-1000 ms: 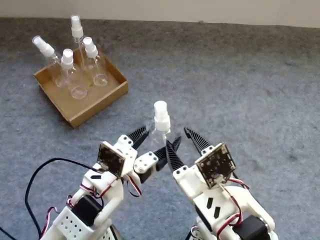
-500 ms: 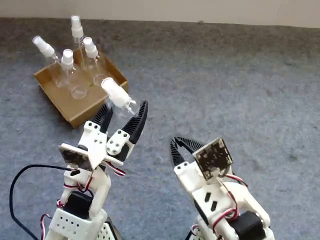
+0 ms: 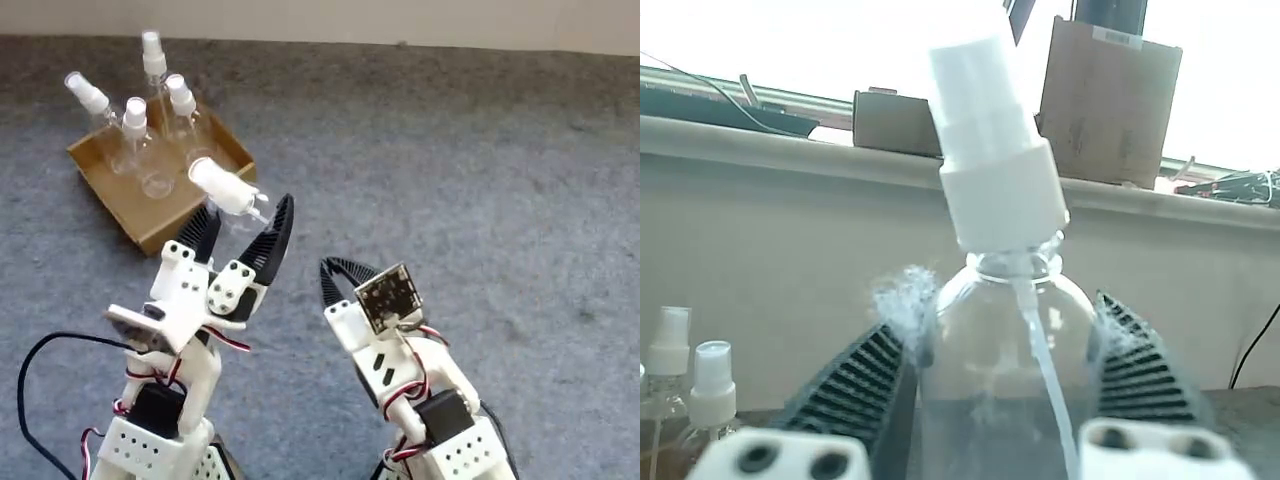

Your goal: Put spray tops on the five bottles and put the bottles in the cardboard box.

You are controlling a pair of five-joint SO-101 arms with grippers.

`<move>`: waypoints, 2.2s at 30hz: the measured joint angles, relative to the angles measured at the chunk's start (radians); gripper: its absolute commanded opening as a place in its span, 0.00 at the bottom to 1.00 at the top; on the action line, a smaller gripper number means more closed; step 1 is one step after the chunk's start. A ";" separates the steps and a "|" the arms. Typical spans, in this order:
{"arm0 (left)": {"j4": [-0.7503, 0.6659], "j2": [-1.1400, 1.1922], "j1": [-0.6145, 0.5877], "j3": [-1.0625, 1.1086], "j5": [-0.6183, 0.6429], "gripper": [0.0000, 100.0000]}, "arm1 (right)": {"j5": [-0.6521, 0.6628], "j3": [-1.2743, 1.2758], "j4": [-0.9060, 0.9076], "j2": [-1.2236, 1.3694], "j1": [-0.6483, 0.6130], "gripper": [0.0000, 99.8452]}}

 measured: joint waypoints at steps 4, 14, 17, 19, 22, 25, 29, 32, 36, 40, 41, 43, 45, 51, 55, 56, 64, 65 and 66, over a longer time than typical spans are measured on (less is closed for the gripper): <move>-0.035 0.000 0.000 0.000 0.000 0.04 | 0.000 0.052 -0.126 0.002 0.002 0.00; -0.046 -0.015 0.138 0.000 -0.002 0.04 | 0.002 0.057 -0.344 0.002 -0.049 0.00; -0.052 -0.015 0.147 0.000 -0.002 0.04 | 0.002 0.057 -0.345 0.003 -0.054 0.00; -0.055 -0.015 0.147 0.000 -0.002 0.04 | 0.002 0.057 -0.345 0.003 -0.061 0.00; -0.058 -0.015 0.147 0.000 -0.002 0.04 | 0.003 0.057 -0.345 0.003 -0.098 0.00; -0.058 -0.015 0.147 0.000 -0.002 0.04 | 0.003 0.057 -0.345 0.003 -0.140 0.00; -0.107 -0.005 0.147 0.000 0.000 0.04 | 0.003 0.057 -0.341 0.002 -0.176 0.00; -0.135 -0.002 0.137 0.000 0.000 0.04 | 0.003 0.057 -0.305 0.002 -0.221 0.00; -0.141 -0.002 0.092 0.000 0.000 0.04 | 0.003 0.057 -0.295 0.002 -0.253 0.00; -0.144 -0.002 0.098 0.000 0.000 0.04 | 0.003 0.057 -0.295 0.002 -0.298 0.00; -0.144 -0.002 0.098 0.000 0.000 0.04 | 0.003 0.057 -0.295 0.002 -0.308 0.00; -0.144 -0.002 0.097 0.000 0.000 0.04 | 0.003 0.057 -0.295 0.002 -0.322 0.00; -0.144 -0.002 0.095 0.000 0.000 0.04 | 0.003 0.057 -0.295 0.002 -0.327 0.00; -0.132 -0.002 0.097 0.000 0.000 0.04 | 0.003 0.057 -0.295 0.002 -0.327 0.00; -0.035 -0.002 0.097 0.000 0.000 0.04 | 0.003 0.057 -0.295 0.002 -0.327 0.00; -0.015 -0.002 0.095 0.000 0.000 0.04 | 0.003 0.057 -0.295 0.002 -0.327 0.00; -0.002 -0.002 0.091 0.000 0.000 0.04 | 0.003 0.057 -0.293 0.002 -0.207 0.00; -0.002 -0.002 0.091 0.000 0.000 0.04 | 0.003 0.057 -0.293 0.002 -0.190 0.00; -0.002 -0.002 0.091 0.000 0.000 0.04 | 0.003 0.057 -0.293 0.002 -0.173 0.00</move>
